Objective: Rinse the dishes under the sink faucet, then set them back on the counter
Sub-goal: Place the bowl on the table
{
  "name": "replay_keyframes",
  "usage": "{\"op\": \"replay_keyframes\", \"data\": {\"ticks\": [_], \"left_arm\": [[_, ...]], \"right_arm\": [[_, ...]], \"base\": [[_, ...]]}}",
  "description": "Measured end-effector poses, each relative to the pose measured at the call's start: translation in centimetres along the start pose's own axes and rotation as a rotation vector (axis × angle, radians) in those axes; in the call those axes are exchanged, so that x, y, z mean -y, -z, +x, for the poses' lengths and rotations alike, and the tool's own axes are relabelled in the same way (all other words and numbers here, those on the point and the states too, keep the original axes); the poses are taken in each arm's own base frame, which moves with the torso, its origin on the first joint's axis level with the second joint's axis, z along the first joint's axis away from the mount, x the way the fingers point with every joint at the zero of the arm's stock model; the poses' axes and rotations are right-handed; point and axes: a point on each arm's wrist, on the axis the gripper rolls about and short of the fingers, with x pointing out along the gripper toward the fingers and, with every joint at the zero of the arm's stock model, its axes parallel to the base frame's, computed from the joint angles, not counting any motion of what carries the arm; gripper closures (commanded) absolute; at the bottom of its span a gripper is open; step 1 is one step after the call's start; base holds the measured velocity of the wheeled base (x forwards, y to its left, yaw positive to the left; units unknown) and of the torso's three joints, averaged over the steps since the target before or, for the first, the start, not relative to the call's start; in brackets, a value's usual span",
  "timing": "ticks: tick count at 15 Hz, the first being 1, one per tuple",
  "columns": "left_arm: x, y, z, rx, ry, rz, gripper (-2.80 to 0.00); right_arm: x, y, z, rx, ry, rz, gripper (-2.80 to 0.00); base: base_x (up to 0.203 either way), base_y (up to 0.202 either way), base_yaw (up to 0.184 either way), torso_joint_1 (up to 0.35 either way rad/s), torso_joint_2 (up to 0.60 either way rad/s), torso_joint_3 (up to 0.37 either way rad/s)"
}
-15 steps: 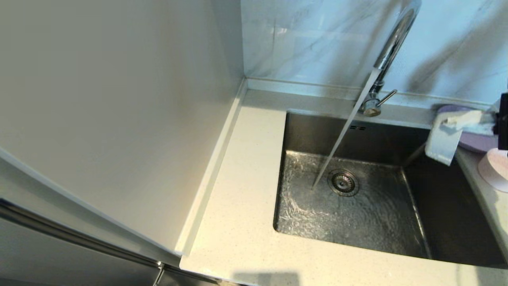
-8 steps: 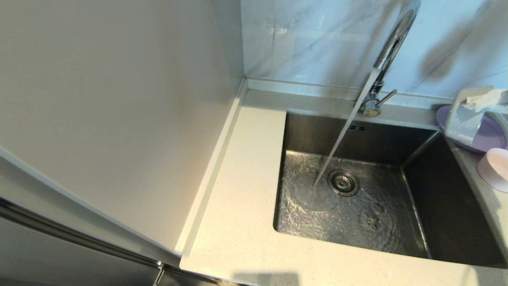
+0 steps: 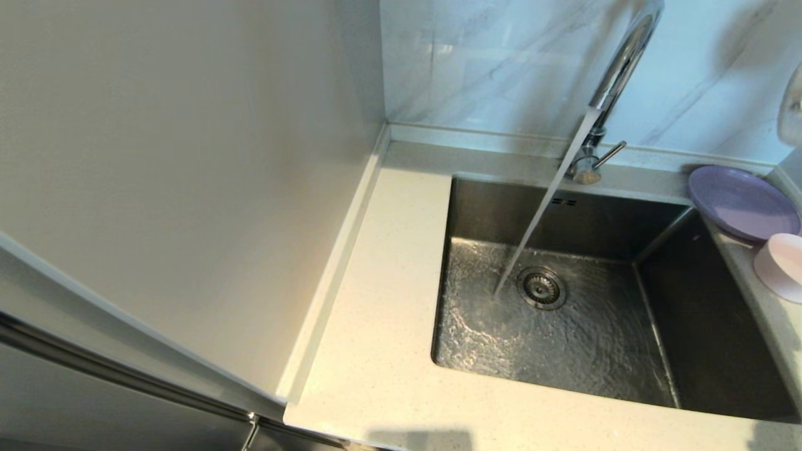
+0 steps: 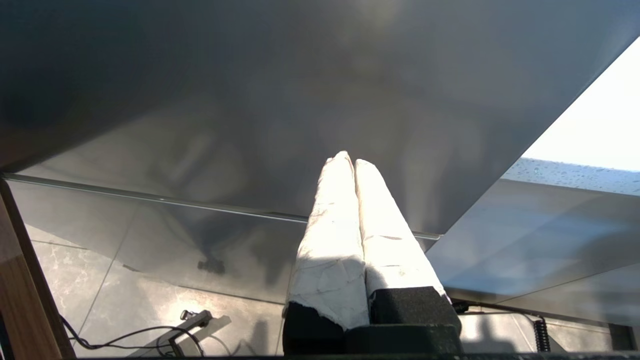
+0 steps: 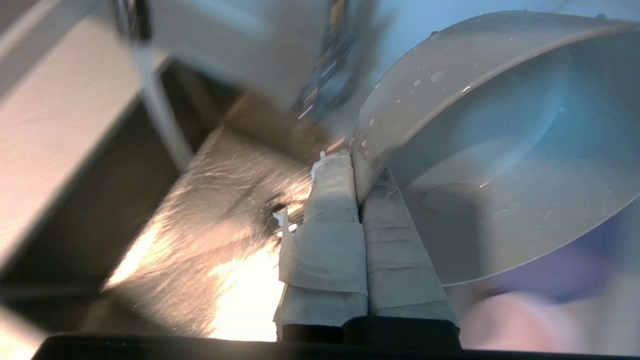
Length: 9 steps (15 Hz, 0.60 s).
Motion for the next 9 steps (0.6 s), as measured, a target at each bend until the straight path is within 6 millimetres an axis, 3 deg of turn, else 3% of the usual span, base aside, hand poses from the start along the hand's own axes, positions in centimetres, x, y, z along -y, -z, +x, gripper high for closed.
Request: {"op": "replay_keyframes", "data": {"ticks": [1, 3, 9], "left_arm": [[0.0, 0.0, 0.0, 0.000, 0.000, 0.000, 0.00], [0.0, 0.0, 0.0, 0.000, 0.000, 0.000, 0.00], [0.0, 0.0, 0.0, 0.000, 0.000, 0.000, 0.00]], "right_arm": [[-0.2, -1.1, -0.8, 0.028, 0.070, -0.054, 0.00], [-0.7, -1.3, -1.8, -0.035, 0.192, -0.066, 0.00], [-0.6, 2.2, -1.7, -0.312, 0.349, -0.365, 0.00]], "base": [[0.000, 0.000, 0.000, 0.000, 0.00, 0.000], [0.000, 0.000, 0.000, 0.000, 0.00, 0.000], [0.000, 0.000, 0.000, 0.000, 0.00, 0.000]]}}
